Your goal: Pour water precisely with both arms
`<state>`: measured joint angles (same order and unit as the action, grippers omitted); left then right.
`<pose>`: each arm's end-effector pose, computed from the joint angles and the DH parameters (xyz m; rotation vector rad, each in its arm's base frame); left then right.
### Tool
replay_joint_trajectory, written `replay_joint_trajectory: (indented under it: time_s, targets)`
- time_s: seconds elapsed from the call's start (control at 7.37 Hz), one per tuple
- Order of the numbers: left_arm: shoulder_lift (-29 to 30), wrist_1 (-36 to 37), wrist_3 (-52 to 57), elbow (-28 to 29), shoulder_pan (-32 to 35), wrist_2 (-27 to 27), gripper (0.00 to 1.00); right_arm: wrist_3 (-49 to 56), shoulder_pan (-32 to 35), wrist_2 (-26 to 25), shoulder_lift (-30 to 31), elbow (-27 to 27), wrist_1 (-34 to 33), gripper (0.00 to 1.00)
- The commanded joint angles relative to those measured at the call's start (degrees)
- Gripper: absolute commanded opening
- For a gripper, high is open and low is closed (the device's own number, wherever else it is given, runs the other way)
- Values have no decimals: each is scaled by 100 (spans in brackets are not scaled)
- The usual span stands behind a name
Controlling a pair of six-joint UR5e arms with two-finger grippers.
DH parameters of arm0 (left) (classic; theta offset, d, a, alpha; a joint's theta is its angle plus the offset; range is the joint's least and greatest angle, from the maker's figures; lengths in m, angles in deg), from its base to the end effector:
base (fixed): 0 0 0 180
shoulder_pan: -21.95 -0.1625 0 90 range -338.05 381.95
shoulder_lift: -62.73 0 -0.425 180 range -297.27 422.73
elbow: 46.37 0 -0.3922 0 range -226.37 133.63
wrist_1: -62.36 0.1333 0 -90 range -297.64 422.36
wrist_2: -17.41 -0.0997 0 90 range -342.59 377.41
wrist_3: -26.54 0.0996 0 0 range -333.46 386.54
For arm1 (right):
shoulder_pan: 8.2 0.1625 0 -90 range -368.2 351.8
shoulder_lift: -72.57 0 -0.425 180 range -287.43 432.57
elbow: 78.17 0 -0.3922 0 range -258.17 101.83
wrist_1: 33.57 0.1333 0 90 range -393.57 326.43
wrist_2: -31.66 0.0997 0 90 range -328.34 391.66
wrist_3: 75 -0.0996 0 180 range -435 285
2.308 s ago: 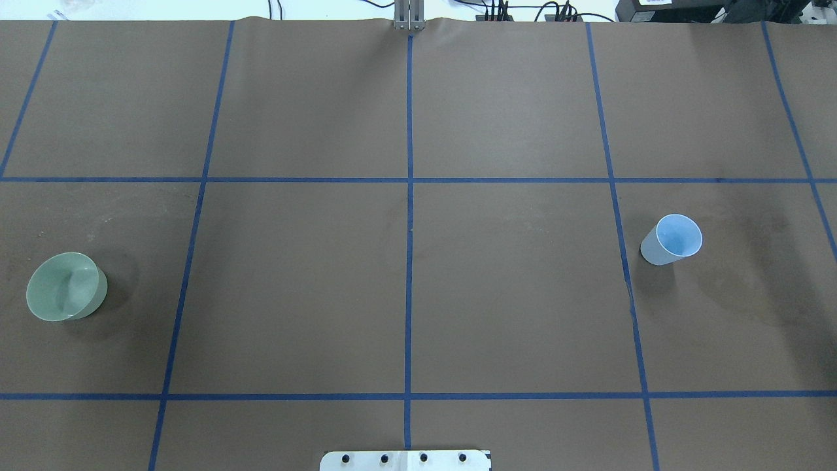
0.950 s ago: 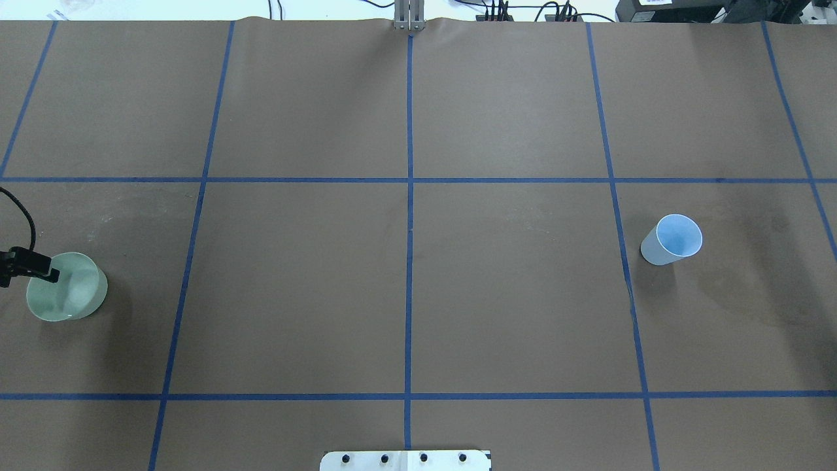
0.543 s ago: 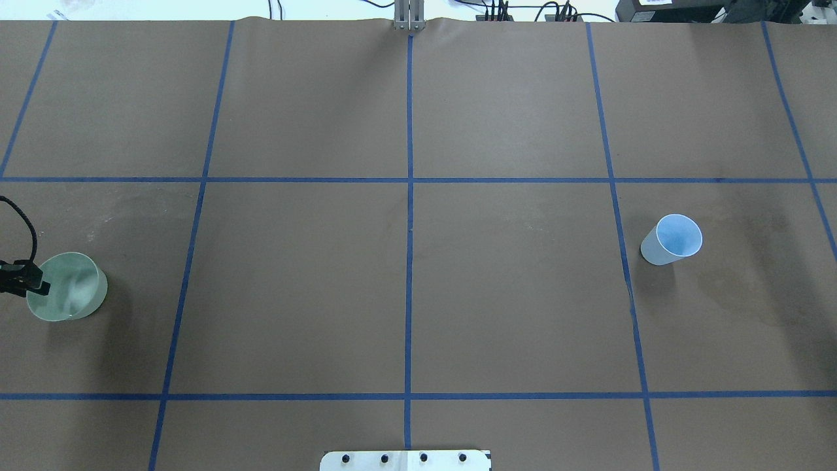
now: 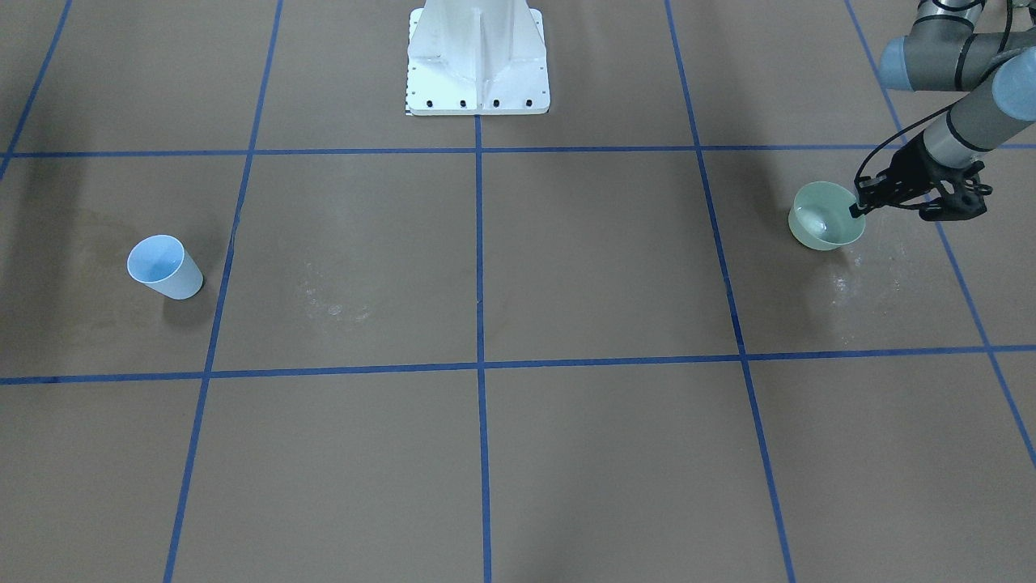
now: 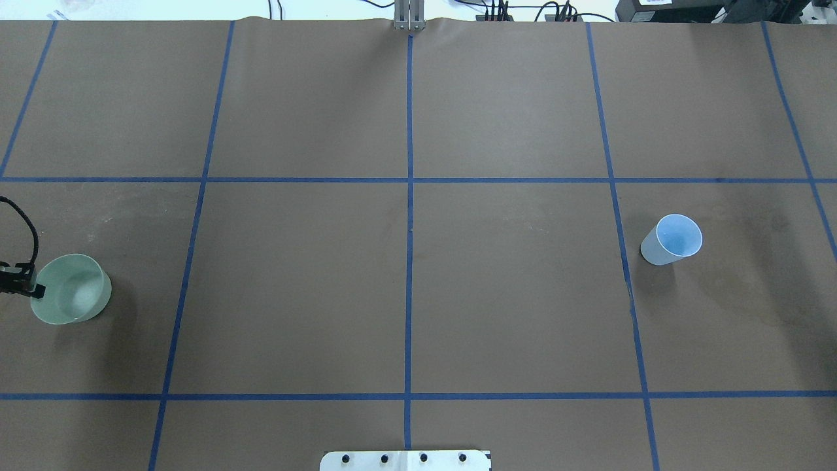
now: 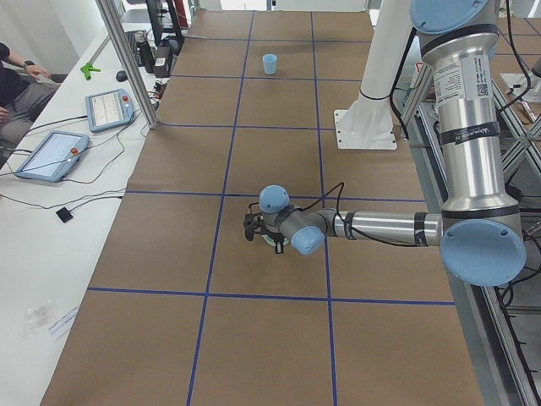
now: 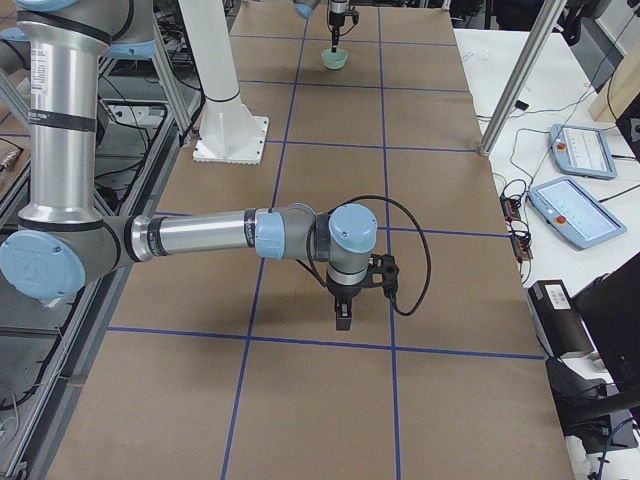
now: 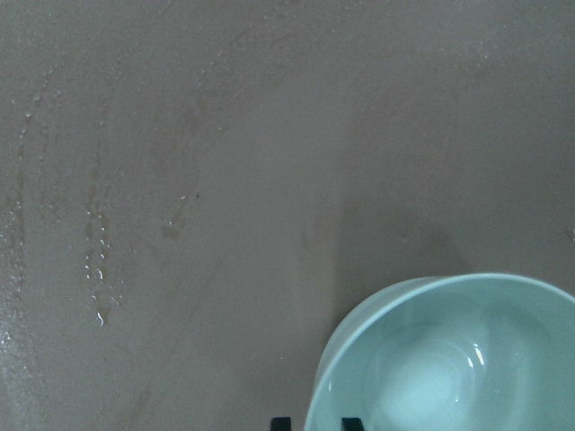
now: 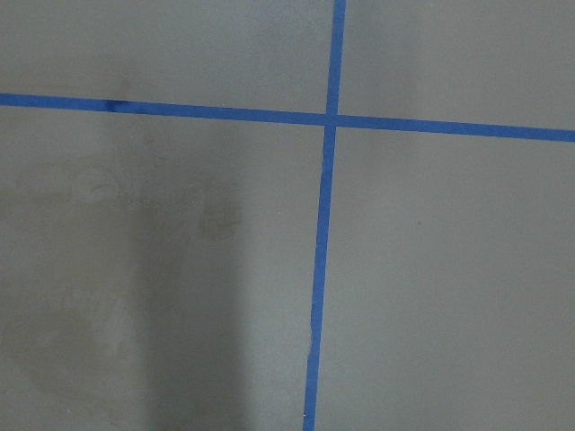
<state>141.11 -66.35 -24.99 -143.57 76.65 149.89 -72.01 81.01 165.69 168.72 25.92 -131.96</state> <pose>0.1941 -0.3884 0.6135 -0.0794 0.9122 -0.0414 0.0580 -0.4429 0.6033 0.0073 -0.7686 -0.0597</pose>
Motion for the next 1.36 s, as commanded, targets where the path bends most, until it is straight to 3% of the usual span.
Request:
replay_joint_trajectory:
  time_s: [0.0, 0.14, 0.27, 0.41, 0.54, 0.68, 0.95, 1.22]
  targets:
    - [71, 650, -103, -542, 111, 601, 0, 0, 0, 0, 0, 6, 3, 100]
    - [176, 1411, -103, -1068, 242, 682, 0, 0, 0, 0, 0, 6, 3, 100]
    - [752, 2541, -121, -1525, 261, 674, 0, 0, 0, -9, 0, 6, 3, 100]
    - [1610, 3527, -408, -1660, 252, 648, 0, 9, 0, -35, -9, 6, 3, 100]
    - [2489, 3990, -1142, -1575, 183, 621, 0, 0, 0, -44, -9, 6, 3, 100]
    - [3185, 4038, -1923, -1339, -105, 586, 0, 0, 0, -35, -9, -3, 3, 100]
    - [4512, 4029, -3322, -524, -1105, -306, 0, -9, -9, -35, -18, -47, 3, 100]
    - [5289, 3855, -4003, 312, -1767, -914, 0, 0, -9, -44, -18, -56, 3, 100]
